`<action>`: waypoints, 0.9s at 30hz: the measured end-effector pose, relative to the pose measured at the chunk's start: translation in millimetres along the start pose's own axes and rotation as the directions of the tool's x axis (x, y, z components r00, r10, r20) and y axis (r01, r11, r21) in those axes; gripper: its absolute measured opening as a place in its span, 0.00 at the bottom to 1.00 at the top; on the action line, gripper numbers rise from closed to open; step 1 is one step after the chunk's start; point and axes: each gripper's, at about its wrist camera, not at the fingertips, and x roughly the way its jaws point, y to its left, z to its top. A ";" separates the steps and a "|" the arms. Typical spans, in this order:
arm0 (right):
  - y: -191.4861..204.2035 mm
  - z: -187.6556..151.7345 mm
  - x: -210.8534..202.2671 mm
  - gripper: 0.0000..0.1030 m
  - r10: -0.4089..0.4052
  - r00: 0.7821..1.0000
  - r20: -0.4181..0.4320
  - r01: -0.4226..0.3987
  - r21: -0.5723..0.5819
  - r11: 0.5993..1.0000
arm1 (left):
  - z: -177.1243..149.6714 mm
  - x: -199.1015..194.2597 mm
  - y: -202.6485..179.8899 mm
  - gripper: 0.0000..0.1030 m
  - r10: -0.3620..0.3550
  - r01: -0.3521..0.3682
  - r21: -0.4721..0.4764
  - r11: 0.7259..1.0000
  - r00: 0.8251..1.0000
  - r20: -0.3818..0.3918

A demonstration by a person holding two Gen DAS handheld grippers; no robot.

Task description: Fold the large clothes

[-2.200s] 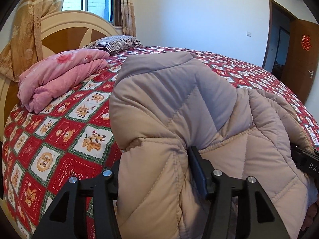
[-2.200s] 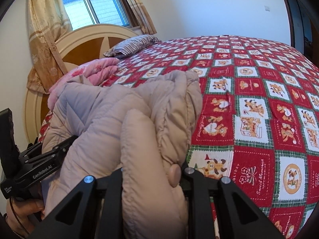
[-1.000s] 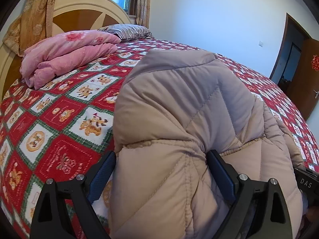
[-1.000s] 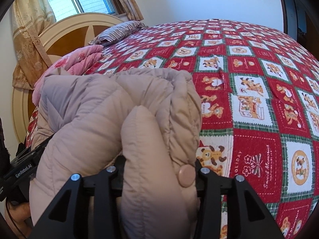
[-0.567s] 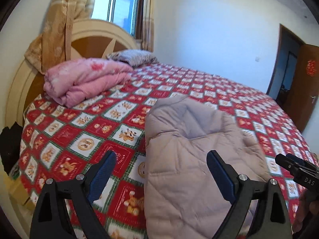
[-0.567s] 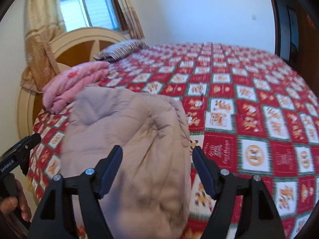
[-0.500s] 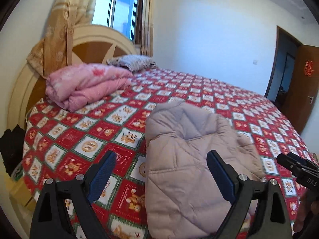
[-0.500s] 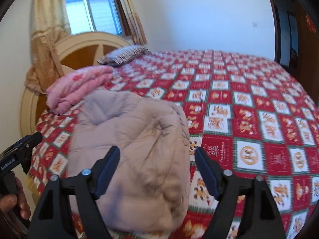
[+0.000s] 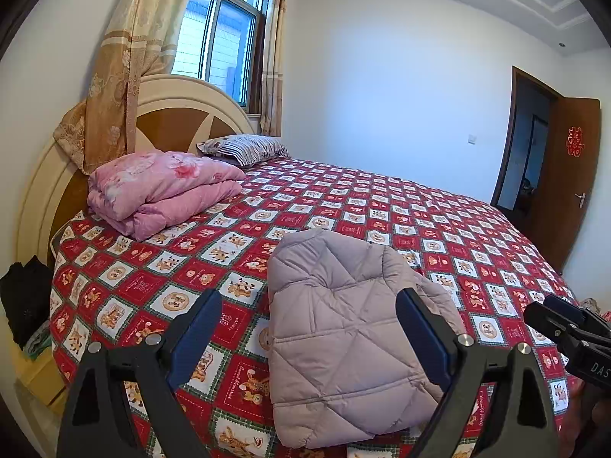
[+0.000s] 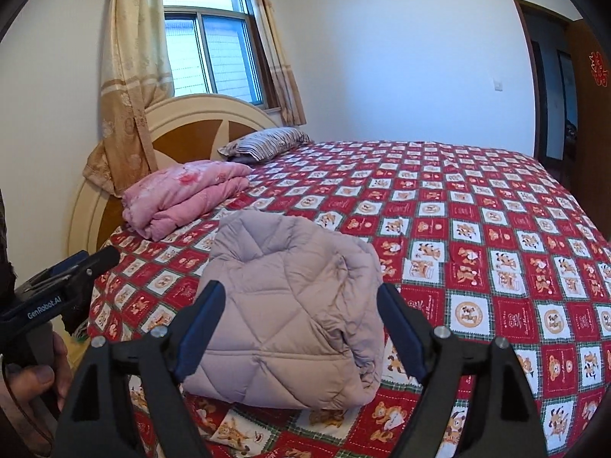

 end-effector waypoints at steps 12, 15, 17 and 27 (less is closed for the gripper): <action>3.3 -1.9 -6.2 0.85 0.017 1.000 0.008 -0.016 -0.012 1.000 | -0.6 -1.3 -2.5 0.90 0.007 -0.007 0.002 1.000 1.000 -0.002; 3.8 -2.2 -6.5 0.85 0.019 1.000 0.004 -0.019 -0.010 1.000 | -0.7 -1.4 -2.2 0.90 0.006 -0.006 0.002 1.000 1.000 -0.002; 4.5 -2.1 -7.3 0.85 0.021 1.000 0.004 -0.021 -0.009 1.000 | -0.7 -1.0 -1.9 0.90 0.006 -0.006 0.001 1.000 1.000 -0.004; 5.5 -2.2 -6.6 0.85 0.022 1.000 0.002 -0.022 -0.011 1.000 | -1.2 -0.5 -1.3 0.90 0.008 -0.008 0.000 1.000 1.000 -0.008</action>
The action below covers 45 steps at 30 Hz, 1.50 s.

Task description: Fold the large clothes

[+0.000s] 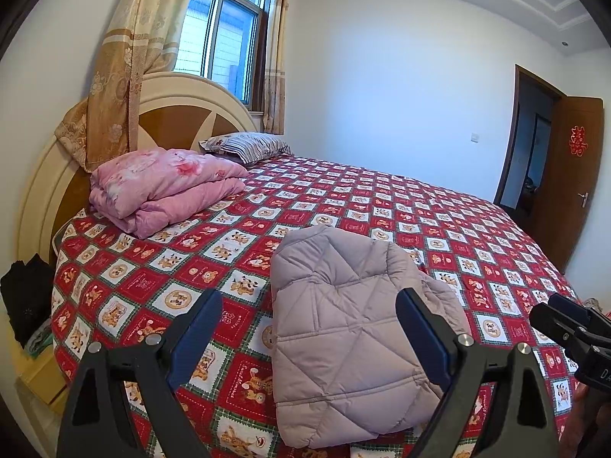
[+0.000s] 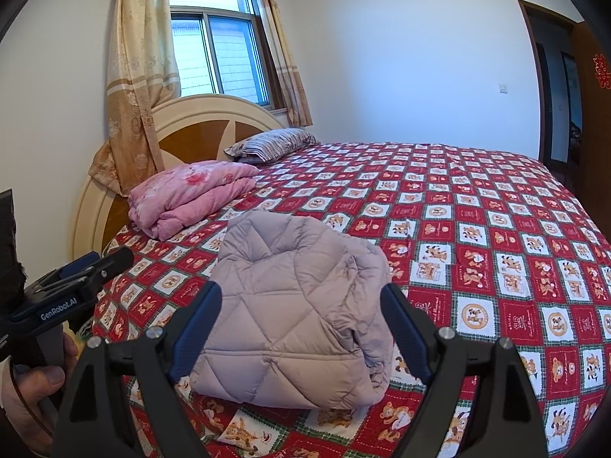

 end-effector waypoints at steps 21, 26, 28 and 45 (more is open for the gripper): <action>4.1 -0.5 1.0 0.85 0.002 1.000 -0.002 -0.002 0.000 1.000 | -6.6 8.4 2.2 0.90 0.016 -0.016 -0.009 1.000 0.999 -0.040; 5.1 -0.5 1.0 0.85 0.002 1.000 -0.004 -0.002 0.000 1.000 | -6.7 7.7 3.1 0.90 0.029 -0.029 -0.009 1.000 0.999 -0.033; 4.9 -0.4 0.8 0.85 0.001 1.000 -0.001 -0.001 -0.002 1.000 | -6.1 6.6 1.4 0.90 0.029 -0.029 -0.008 1.000 0.999 -0.024; 10.9 -3.8 1.8 0.85 0.002 1.000 -0.007 -0.002 -0.005 1.000 | -10.4 6.9 -8.9 0.99 0.133 -0.133 0.018 0.991 0.991 0.014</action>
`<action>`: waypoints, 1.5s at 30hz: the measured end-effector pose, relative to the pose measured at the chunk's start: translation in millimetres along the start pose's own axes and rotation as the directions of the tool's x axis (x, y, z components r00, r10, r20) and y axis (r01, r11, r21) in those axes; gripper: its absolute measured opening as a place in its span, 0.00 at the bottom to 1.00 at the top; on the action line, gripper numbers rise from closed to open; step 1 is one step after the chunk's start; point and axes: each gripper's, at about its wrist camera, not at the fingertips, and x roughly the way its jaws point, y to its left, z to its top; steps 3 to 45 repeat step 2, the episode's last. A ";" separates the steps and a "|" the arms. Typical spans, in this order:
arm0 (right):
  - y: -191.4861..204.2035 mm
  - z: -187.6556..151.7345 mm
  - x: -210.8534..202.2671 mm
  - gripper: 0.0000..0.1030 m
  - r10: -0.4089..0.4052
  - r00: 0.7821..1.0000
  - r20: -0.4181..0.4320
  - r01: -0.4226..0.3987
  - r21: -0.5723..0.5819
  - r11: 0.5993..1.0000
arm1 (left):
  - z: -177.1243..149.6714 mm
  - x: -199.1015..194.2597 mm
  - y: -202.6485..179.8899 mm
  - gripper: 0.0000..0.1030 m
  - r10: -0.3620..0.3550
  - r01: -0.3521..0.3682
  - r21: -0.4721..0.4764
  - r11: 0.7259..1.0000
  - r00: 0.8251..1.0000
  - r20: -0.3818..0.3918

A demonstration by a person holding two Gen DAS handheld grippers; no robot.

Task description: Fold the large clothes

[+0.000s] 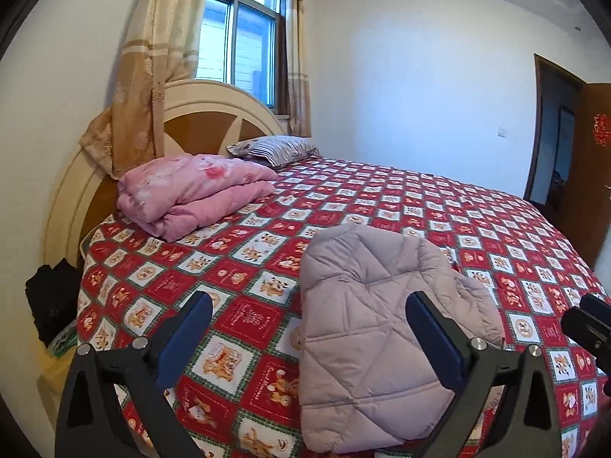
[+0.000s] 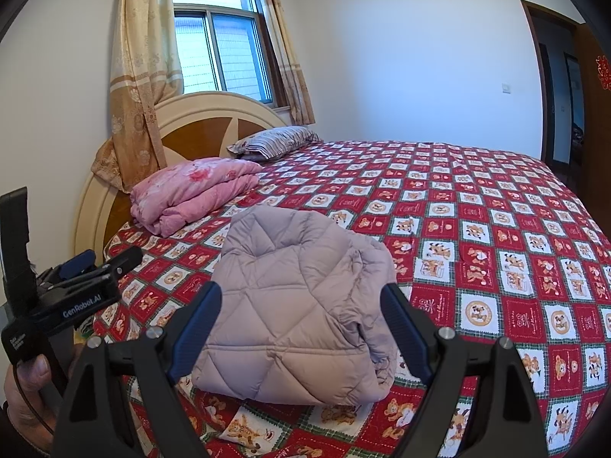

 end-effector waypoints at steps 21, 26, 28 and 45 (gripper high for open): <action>0.5 -1.0 0.3 0.85 0.001 1.000 -0.002 -0.001 0.000 1.000 | -0.5 3.0 -0.4 0.99 -0.015 0.015 -0.006 1.000 1.000 -0.022; 0.5 -1.0 0.3 0.85 0.001 1.000 -0.002 -0.001 0.000 1.000 | -0.5 3.0 -0.4 0.99 -0.015 0.015 -0.006 1.000 1.000 -0.022; 0.5 -1.0 0.3 0.85 0.001 1.000 -0.002 -0.001 0.000 1.000 | -0.5 3.0 -0.4 0.99 -0.015 0.015 -0.006 1.000 1.000 -0.022; 0.5 -1.0 0.3 0.85 0.001 1.000 -0.002 -0.001 0.000 1.000 | -0.5 3.0 -0.4 0.99 -0.015 0.015 -0.006 1.000 1.000 -0.022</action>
